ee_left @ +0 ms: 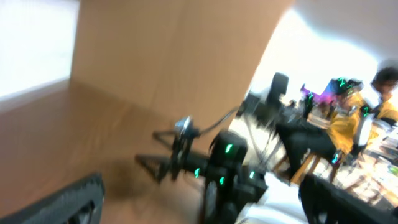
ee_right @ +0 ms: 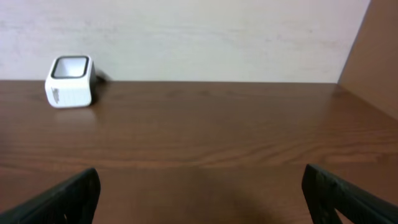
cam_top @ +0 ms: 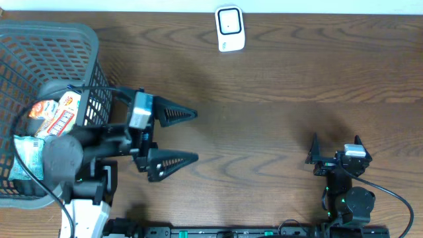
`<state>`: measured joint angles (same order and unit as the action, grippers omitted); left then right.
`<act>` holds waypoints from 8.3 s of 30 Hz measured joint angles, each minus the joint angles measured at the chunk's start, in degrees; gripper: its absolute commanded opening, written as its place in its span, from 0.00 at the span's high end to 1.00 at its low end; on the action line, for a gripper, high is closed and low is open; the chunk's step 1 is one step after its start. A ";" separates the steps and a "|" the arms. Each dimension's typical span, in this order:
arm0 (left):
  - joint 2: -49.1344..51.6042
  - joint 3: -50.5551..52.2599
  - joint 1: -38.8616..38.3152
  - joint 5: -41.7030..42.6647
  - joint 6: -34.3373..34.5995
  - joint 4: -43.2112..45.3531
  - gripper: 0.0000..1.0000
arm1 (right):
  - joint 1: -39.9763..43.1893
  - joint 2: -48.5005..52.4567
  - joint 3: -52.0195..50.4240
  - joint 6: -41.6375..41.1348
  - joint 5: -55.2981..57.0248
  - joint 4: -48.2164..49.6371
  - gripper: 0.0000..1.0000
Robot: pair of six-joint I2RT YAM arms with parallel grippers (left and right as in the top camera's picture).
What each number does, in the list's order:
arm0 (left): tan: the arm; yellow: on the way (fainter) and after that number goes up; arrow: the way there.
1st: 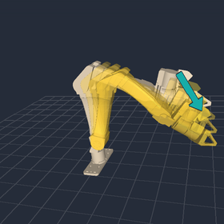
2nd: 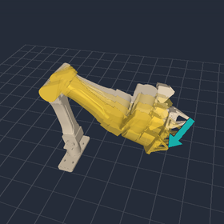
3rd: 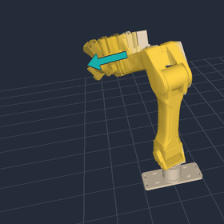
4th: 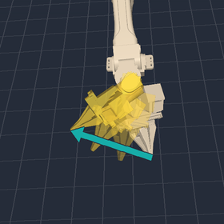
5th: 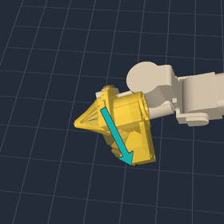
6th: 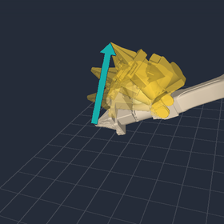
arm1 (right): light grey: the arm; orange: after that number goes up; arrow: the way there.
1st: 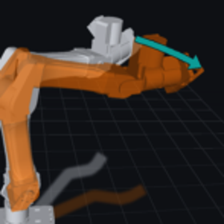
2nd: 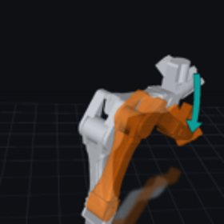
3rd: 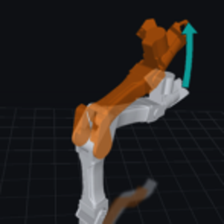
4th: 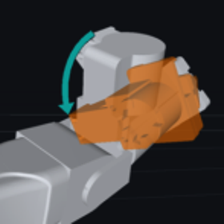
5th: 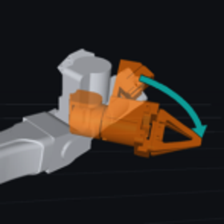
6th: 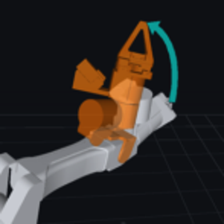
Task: Scan the item barcode
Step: 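Raise the left gripper and move it over the grey basket, then lower the left gripper into the basket and grasp the blue mouthwash bottle, then lift the bottle out and place it on the table center-right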
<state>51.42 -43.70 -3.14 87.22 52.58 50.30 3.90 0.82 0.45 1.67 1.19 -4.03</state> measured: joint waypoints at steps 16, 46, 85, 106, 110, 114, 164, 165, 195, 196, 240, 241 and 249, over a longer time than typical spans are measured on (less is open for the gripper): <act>16.65 -16.96 26.80 2.25 34.82 7.10 0.01 | 0.00 0.00 0.00 0.09 -0.07 0.02 0.01; 18.12 -28.35 60.72 -7.32 43.50 -12.90 0.01 | 0.00 0.02 0.00 0.09 -0.13 0.02 0.01; 25.68 -69.94 37.62 -57.31 10.25 -102.27 0.00 | 0.00 0.02 -0.02 0.09 -0.13 0.02 0.01; 36.85 -70.77 29.68 -88.85 -10.54 -131.86 0.01 | 0.00 0.02 -0.02 0.09 -0.13 0.02 0.01; 36.98 -70.77 29.68 -88.56 -10.93 -135.47 0.01 | 0.00 0.02 -0.02 0.09 -0.13 0.02 0.01; 36.98 -70.62 29.64 -92.04 -2.27 -142.59 0.01 | 0.00 0.02 -0.02 0.09 -0.13 0.04 0.01; 38.29 -31.67 29.68 -99.38 32.63 -117.48 0.00 | 0.00 0.02 -0.02 0.09 -0.13 0.02 0.01; 38.29 -31.08 29.68 -99.38 32.70 -116.89 0.00 | 0.00 0.02 -0.02 0.09 -0.13 0.02 0.01; 37.57 -28.37 30.03 -101.50 18.27 -112.13 0.72 | 0.00 0.04 -0.02 0.09 -0.15 0.02 0.01; 36.79 -28.37 30.05 -101.44 17.92 -112.10 0.73 | 0.00 0.04 -0.02 0.09 -0.13 0.02 0.01; 9.99 -34.40 11.30 -61.57 2.12 -100.32 0.73 | 0.00 0.04 -0.02 0.09 -0.15 0.02 0.01; 11.47 -34.40 8.96 -61.44 0.72 -100.28 0.73 | 0.00 0.04 -0.02 0.09 -0.13 0.00 0.01; 25.40 -34.40 -9.38 -64.43 -5.97 -99.93 0.73 | 0.00 0.04 -0.02 0.09 -0.13 0.02 0.01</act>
<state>76.82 -78.11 -12.51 22.79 46.61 -49.63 3.90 0.86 0.43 1.76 1.06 -4.01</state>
